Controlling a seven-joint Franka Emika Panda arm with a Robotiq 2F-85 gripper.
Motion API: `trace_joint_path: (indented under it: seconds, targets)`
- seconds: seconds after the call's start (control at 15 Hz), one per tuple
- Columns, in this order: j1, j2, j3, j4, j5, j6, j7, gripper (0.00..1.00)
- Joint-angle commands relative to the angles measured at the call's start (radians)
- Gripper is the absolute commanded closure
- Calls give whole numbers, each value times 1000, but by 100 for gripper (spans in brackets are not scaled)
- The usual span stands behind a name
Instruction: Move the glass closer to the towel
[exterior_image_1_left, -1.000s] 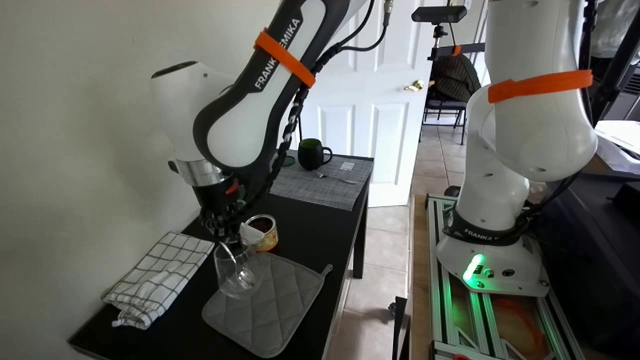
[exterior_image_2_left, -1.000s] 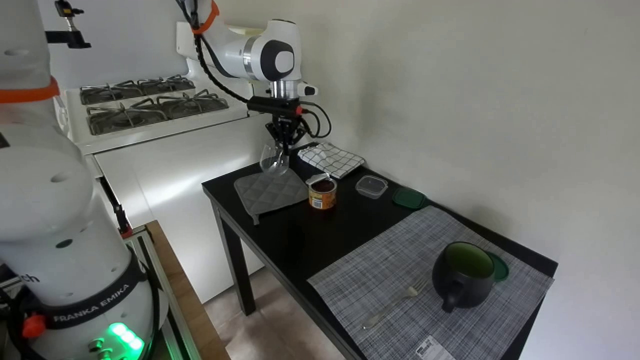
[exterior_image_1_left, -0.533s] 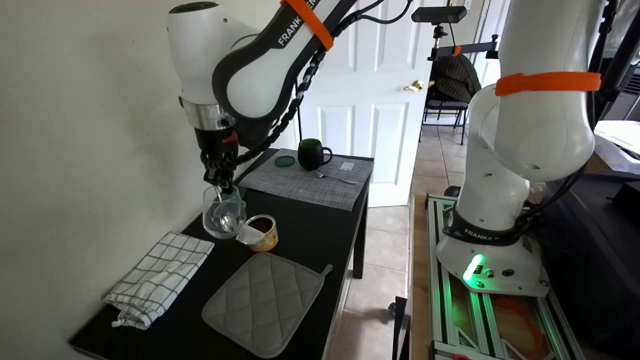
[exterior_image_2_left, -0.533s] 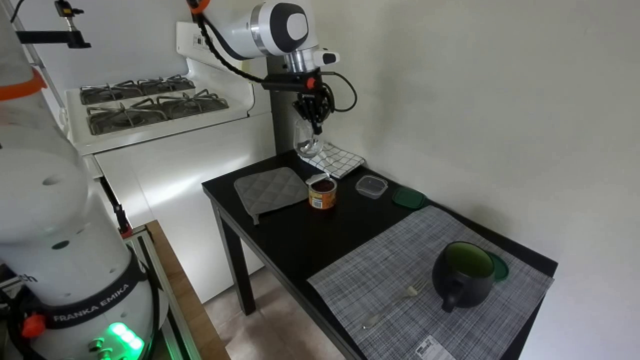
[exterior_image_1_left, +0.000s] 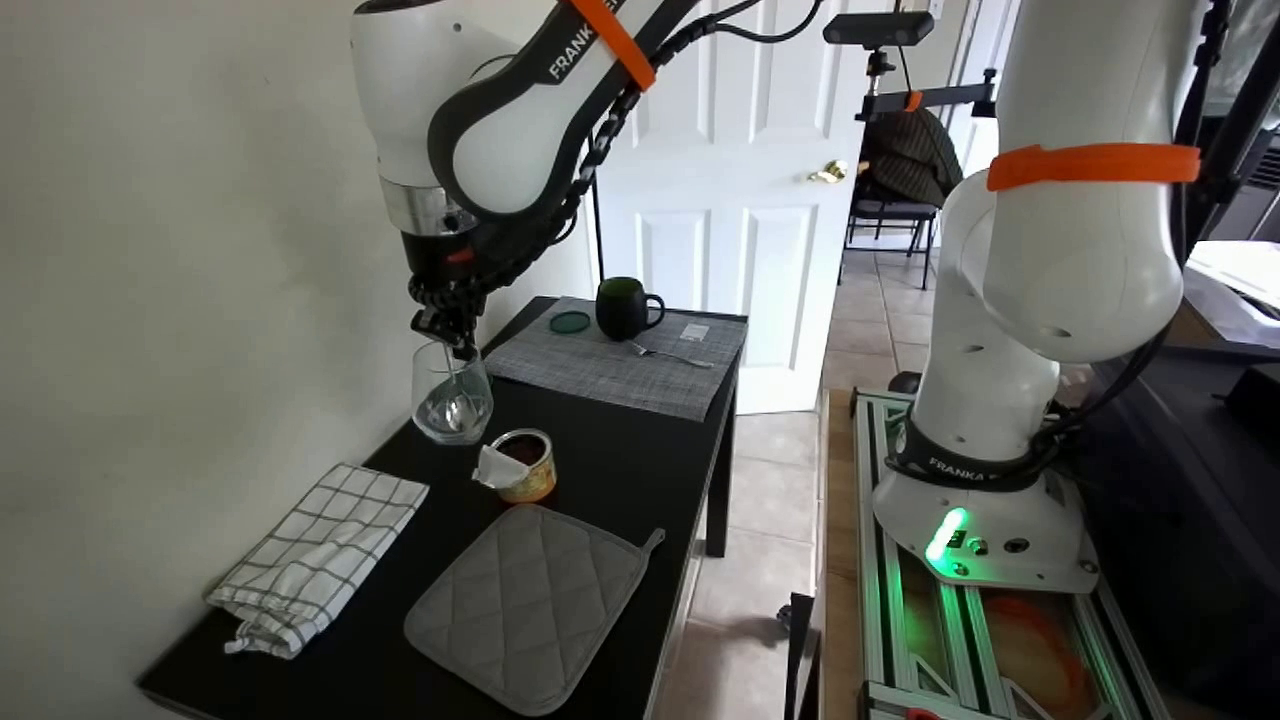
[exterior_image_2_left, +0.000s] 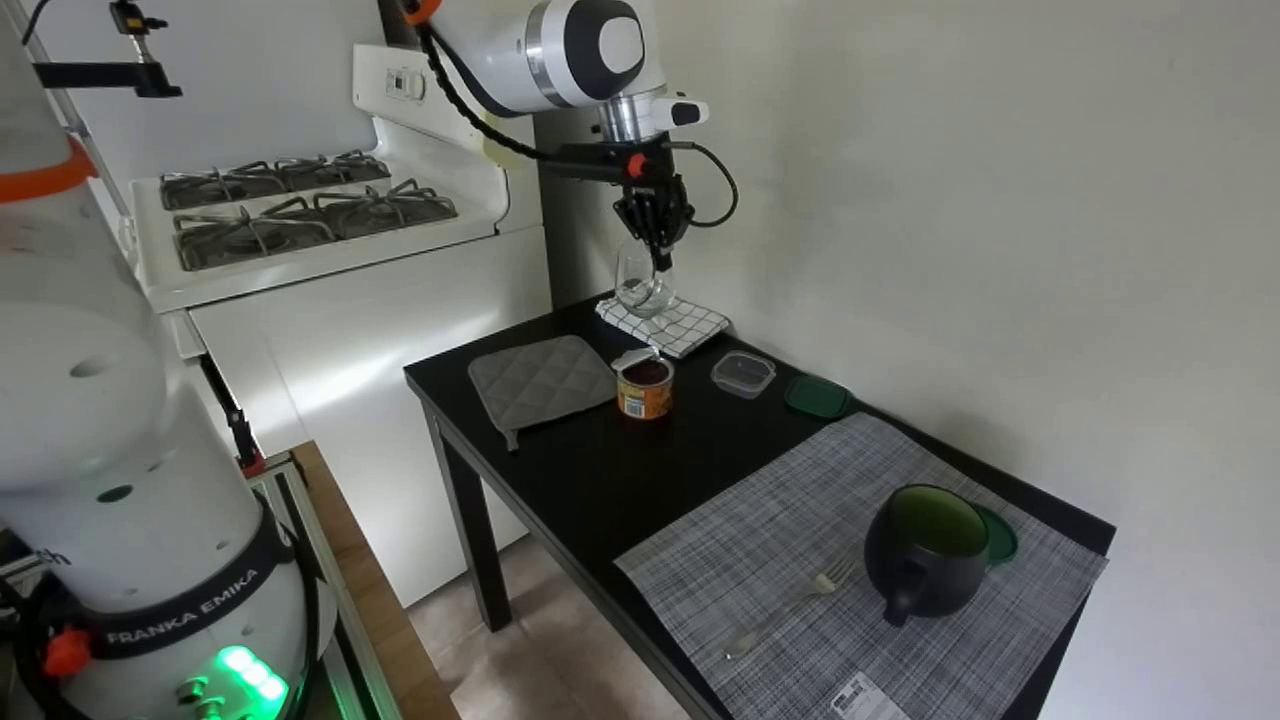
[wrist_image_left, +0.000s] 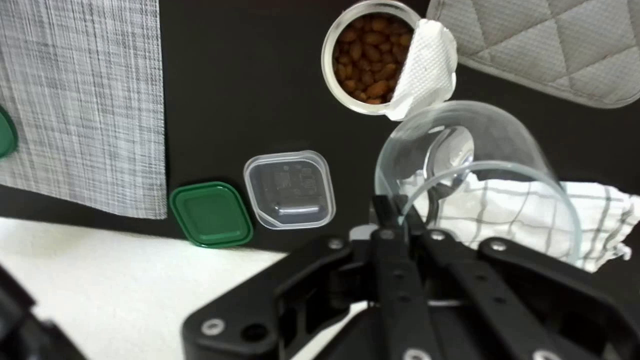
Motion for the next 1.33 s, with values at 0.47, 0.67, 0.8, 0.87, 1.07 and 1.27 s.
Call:
trace_joint_path:
  seconds: [0.47,0.67,0.8,0.87,1.07,1.27]
  targets:
    - [-157,-30,-143,-165,-21,157,310,99]
    - [-181,26,-179,-155,-92,250,470,99]
    - [-186,57,-212,-131,-182,252,605,99]
    - [-177,71,-223,-119,-223,225,662,99]
    - [-144,127,-221,-65,-251,122,711,99]
    - [-113,183,-208,-9,-221,63,700,99]
